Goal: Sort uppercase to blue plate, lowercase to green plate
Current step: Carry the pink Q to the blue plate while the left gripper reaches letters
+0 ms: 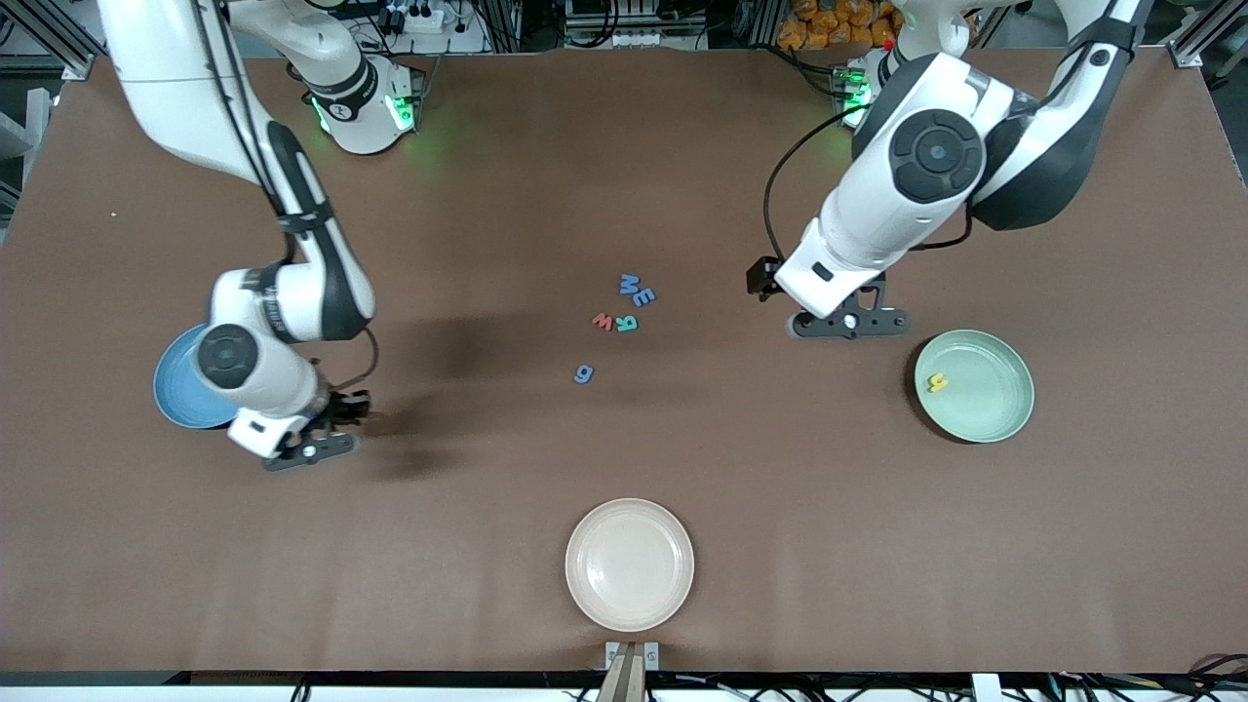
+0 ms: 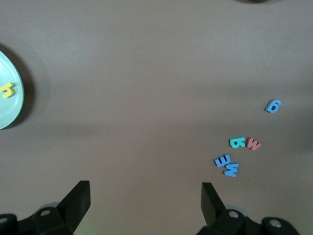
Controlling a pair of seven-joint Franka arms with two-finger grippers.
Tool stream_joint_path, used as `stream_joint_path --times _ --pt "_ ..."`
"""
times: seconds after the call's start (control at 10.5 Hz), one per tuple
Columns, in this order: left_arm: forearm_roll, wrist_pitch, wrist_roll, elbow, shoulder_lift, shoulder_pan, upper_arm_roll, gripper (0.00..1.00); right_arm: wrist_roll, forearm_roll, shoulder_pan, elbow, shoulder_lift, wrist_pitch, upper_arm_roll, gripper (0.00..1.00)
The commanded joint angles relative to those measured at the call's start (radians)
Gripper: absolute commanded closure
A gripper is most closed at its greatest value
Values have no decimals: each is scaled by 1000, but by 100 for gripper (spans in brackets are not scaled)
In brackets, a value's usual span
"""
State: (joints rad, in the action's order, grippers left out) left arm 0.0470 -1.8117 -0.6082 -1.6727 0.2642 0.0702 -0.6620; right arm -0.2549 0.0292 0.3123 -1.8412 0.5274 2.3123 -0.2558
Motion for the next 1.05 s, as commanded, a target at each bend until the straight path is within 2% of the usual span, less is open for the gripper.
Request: stream_joint_path --times 0.0,0.29,0.57,0.76,0.95 --pt "-6 -78 -24 -50 -11 13 -34 0 -162 -2 -13 4 -29 -45 -78 78" --pt "14 -187 -50 -108 -7 -21 -41 0 -360 0 -56 -10 -20 -51 -160 78" --pt "124 -250 -51 -108 23 -105 -41 0 -504 5 -155 -42 3 -48 -166 77" --pt "136 -276 -105 -105 41 -153 -39 0 -651 82 -218 -38 49 -36 -166 77" --pt "143 -281 -169 -98 56 -190 -39 0 -720 104 -243 -36 86 -2 -164 77"
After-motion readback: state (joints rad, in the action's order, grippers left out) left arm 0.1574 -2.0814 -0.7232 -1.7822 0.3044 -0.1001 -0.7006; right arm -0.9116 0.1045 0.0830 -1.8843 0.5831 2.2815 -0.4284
